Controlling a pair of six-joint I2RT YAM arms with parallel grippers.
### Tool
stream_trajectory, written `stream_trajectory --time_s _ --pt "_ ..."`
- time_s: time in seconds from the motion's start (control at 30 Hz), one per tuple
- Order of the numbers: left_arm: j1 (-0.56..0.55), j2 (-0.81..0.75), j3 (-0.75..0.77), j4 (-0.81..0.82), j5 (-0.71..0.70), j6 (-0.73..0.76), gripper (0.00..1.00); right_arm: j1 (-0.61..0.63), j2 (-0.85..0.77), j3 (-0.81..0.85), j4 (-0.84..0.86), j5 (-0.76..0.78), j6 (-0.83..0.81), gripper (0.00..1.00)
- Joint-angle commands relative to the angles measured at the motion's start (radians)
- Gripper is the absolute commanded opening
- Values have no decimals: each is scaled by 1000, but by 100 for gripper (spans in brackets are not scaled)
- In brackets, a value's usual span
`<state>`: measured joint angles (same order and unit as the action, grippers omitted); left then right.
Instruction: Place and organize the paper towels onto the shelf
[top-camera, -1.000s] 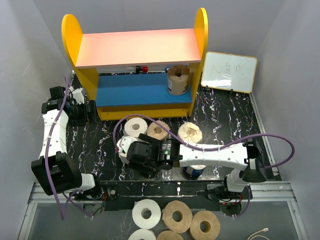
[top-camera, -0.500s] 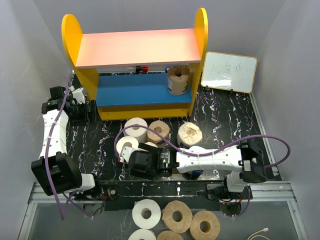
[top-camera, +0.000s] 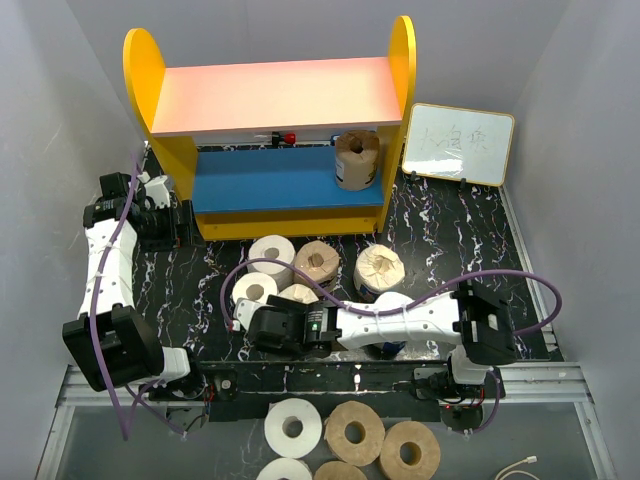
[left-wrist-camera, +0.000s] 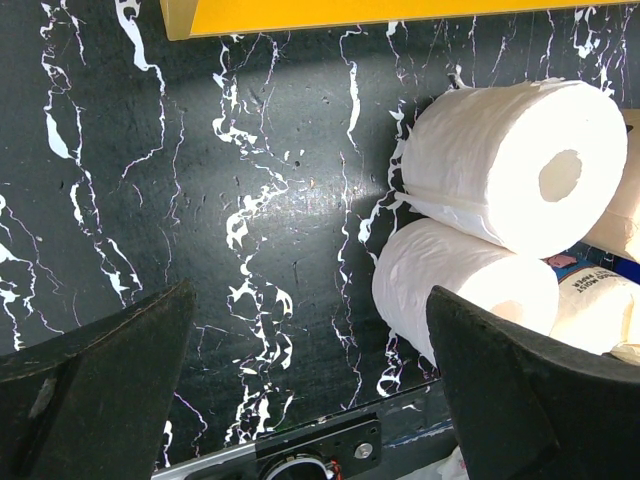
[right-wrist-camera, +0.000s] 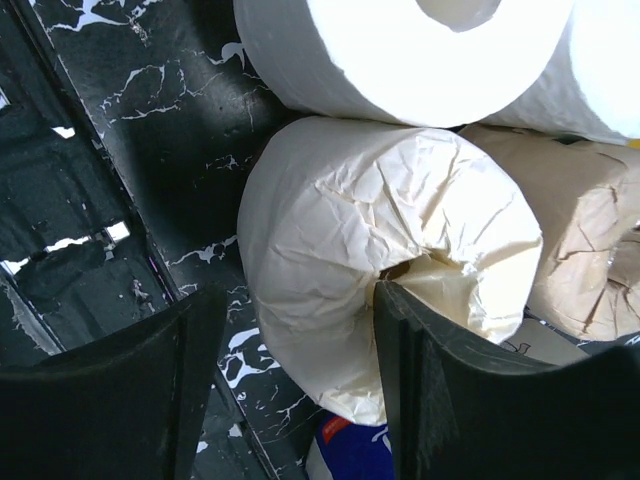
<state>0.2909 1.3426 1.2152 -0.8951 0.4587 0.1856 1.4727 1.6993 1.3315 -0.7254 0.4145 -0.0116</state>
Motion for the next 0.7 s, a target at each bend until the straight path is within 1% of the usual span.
stream_trajectory --time_s 0.0,0.23,0.3,0.33,0.4,0.5,0.67 --pt "4 -28 -2 -18 20 15 99 1 11 5 53 -14 -1 53" --pt "4 -25 0 -16 18 17 99 1 13 8 41 14 7 30" --pt "4 -25 -1 -15 15 16 99 1 9 6 36 15 5 25" --pt "4 -25 -2 -15 13 17 99 1 4 0 37 12 3 20" --pt "5 -26 -3 -15 12 18 99 1 -6 -12 35 21 1 0" --pt "5 -27 -3 -16 10 20 99 0 -34 0 12 50 9 0" --pt "4 -26 -2 -17 12 20 99 1 -102 189 -118 157 -7 0"
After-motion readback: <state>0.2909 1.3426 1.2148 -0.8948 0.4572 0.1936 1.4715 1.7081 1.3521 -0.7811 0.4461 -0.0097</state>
